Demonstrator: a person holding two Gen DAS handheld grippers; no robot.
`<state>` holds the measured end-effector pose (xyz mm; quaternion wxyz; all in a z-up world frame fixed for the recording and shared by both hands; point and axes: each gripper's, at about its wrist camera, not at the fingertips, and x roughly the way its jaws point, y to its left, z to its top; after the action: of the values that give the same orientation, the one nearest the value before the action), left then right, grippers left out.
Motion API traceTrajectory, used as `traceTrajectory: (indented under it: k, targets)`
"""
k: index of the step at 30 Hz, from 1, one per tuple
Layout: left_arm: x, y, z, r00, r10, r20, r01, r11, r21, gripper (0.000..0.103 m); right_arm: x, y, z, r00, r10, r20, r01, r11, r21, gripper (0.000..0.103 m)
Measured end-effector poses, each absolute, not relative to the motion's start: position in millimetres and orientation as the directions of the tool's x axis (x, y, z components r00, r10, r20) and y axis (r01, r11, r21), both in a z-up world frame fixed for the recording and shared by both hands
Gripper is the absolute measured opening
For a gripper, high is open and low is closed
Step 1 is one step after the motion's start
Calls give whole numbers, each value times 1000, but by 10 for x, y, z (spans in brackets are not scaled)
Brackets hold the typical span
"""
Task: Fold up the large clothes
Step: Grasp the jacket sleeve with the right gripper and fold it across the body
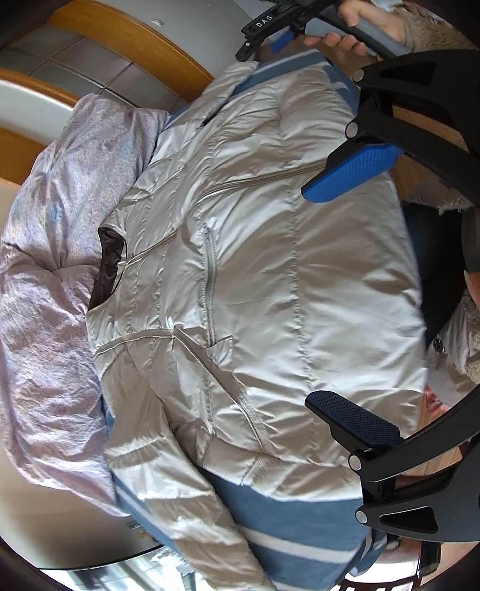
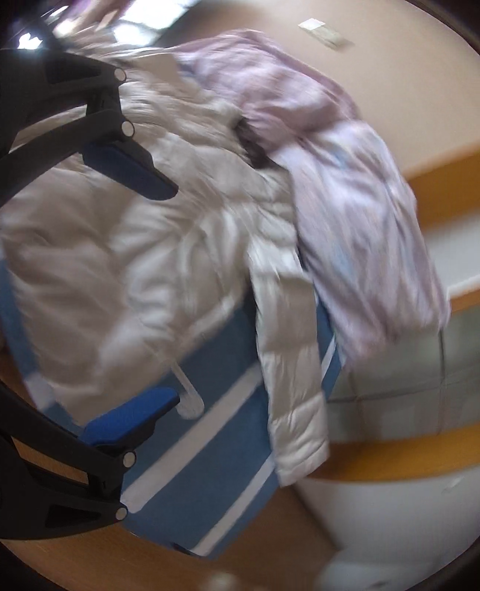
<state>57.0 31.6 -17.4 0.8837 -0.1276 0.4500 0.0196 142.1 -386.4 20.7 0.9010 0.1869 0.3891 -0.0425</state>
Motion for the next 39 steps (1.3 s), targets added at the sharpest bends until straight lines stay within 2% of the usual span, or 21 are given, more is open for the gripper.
traceTrajectory:
  k: [7, 12, 15, 22, 28, 33, 36, 39]
  targets:
    - [973, 499, -242, 576, -134, -806, -145, 954, -262, 102, 1959, -4601, -93, 651, 117, -750, 405, 782, 473, 101]
    - [1233, 565, -177, 583, -144, -800, -110, 961, -253, 102, 2318, -5150, -415, 623, 169, -764, 547, 604, 580, 78]
    - [1427, 600, -139, 578, -135, -804, -97, 968, -232, 102, 2478, -5389, -579, 624, 200, -755, 592, 510, 624, 69]
    - [1809, 666, -145, 576, -131, -807, -71, 975, -208, 102, 2713, -5758, -700, 647, 160, -745, 645, 405, 648, 61]
    - [2042, 801, -164, 614, -187, -767, -60, 958, -281, 102, 2813, -5902, -673, 614, 70, -786, 694, 427, 580, 42]
    - [2228, 880, -128, 624, -232, -746, -27, 948, -318, 102, 2989, -5743, -458, 530, -116, -840, 721, 584, 373, 11]
    - [2343, 979, -144, 610, -330, -720, -10, 906, -424, 102, 3133, -5434, -113, 547, -261, -796, 677, 697, 236, 7]
    - [2438, 1065, -187, 598, -392, -700, -27, 862, -506, 102, 3290, -4946, 313, 646, -295, -704, 562, 808, 177, 6]
